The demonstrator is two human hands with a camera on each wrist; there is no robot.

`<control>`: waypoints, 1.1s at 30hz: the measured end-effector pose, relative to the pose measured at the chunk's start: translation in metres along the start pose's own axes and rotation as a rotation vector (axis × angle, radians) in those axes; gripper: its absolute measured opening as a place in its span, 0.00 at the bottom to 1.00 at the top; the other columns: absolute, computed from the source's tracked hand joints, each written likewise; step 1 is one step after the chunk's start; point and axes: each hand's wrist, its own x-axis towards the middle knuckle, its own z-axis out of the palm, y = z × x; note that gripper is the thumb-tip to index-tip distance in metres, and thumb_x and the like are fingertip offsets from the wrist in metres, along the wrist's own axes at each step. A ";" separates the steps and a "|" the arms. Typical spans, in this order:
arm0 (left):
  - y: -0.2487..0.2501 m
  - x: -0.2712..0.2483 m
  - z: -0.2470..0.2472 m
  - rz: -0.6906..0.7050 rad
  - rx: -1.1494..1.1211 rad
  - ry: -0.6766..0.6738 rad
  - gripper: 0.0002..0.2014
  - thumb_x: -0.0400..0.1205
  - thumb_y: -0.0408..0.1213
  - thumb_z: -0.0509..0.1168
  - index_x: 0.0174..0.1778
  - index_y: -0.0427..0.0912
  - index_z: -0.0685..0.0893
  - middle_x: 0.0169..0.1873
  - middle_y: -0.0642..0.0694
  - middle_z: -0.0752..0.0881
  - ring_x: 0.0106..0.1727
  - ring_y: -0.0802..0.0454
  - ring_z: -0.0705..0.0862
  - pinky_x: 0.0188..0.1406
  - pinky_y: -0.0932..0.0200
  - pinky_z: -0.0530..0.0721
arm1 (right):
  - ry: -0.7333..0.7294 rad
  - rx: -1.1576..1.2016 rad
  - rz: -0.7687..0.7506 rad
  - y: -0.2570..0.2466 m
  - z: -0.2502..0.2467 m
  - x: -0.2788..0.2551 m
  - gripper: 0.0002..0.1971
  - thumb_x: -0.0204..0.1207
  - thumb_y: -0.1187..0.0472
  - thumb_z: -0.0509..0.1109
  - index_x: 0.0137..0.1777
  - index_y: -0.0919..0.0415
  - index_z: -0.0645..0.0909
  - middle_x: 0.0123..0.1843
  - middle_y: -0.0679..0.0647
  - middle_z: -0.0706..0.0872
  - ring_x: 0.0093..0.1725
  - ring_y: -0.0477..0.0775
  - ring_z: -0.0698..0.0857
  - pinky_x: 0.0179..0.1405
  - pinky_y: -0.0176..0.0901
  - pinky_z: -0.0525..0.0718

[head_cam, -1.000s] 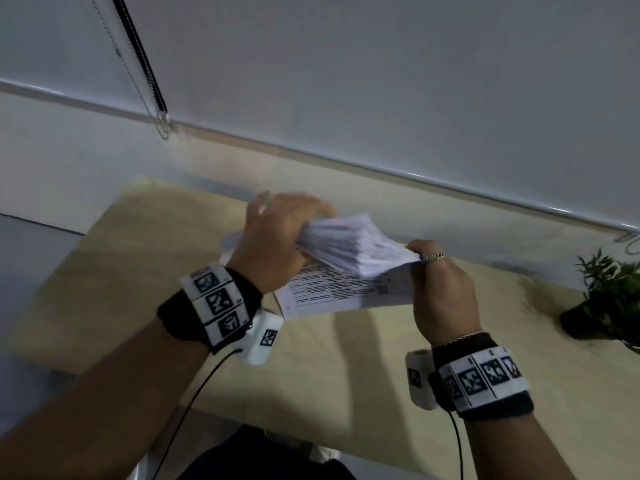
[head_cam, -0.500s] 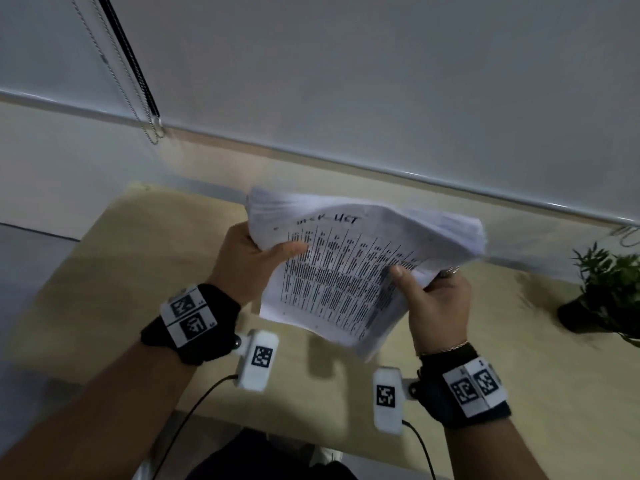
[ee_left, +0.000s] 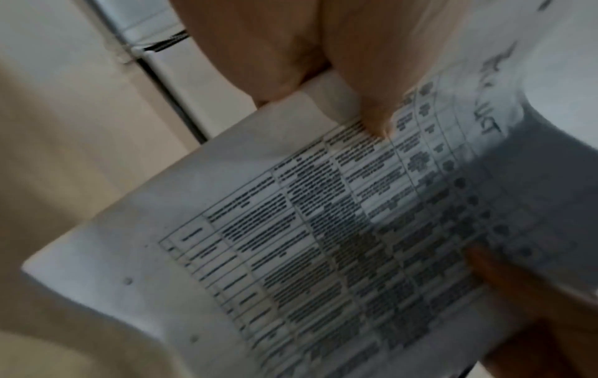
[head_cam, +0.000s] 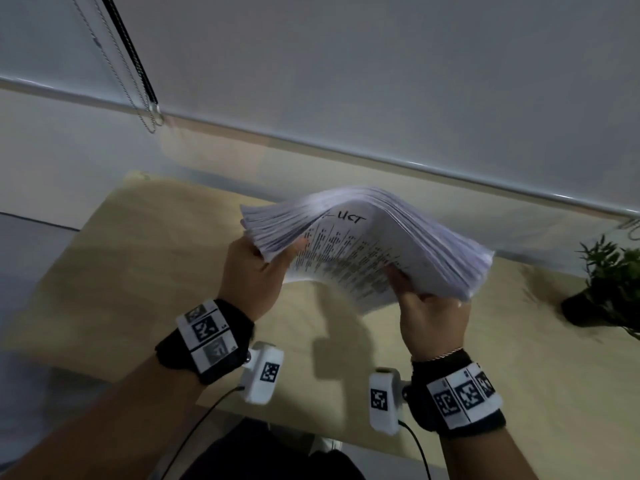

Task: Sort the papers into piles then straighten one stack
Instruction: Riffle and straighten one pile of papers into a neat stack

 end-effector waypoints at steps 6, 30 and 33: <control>-0.013 -0.019 0.016 -0.207 0.024 -0.153 0.10 0.83 0.32 0.69 0.59 0.39 0.85 0.52 0.56 0.87 0.50 0.79 0.82 0.54 0.78 0.78 | -0.105 -0.153 0.076 0.018 0.024 -0.020 0.09 0.72 0.61 0.72 0.45 0.68 0.89 0.39 0.57 0.91 0.42 0.35 0.81 0.40 0.28 0.77; 0.034 0.024 0.015 0.206 -0.246 0.221 0.15 0.87 0.39 0.55 0.63 0.33 0.76 0.37 0.64 0.78 0.35 0.54 0.76 0.41 0.60 0.76 | 0.245 0.370 0.062 -0.035 0.017 0.027 0.05 0.79 0.64 0.66 0.52 0.64 0.80 0.37 0.37 0.86 0.37 0.35 0.82 0.38 0.28 0.78; 0.033 0.029 0.016 0.215 -0.168 0.260 0.10 0.86 0.31 0.54 0.54 0.39 0.80 0.41 0.70 0.82 0.39 0.63 0.78 0.41 0.70 0.73 | 0.223 0.387 0.011 -0.037 0.018 0.026 0.07 0.80 0.68 0.63 0.55 0.66 0.80 0.42 0.38 0.86 0.42 0.37 0.83 0.44 0.30 0.79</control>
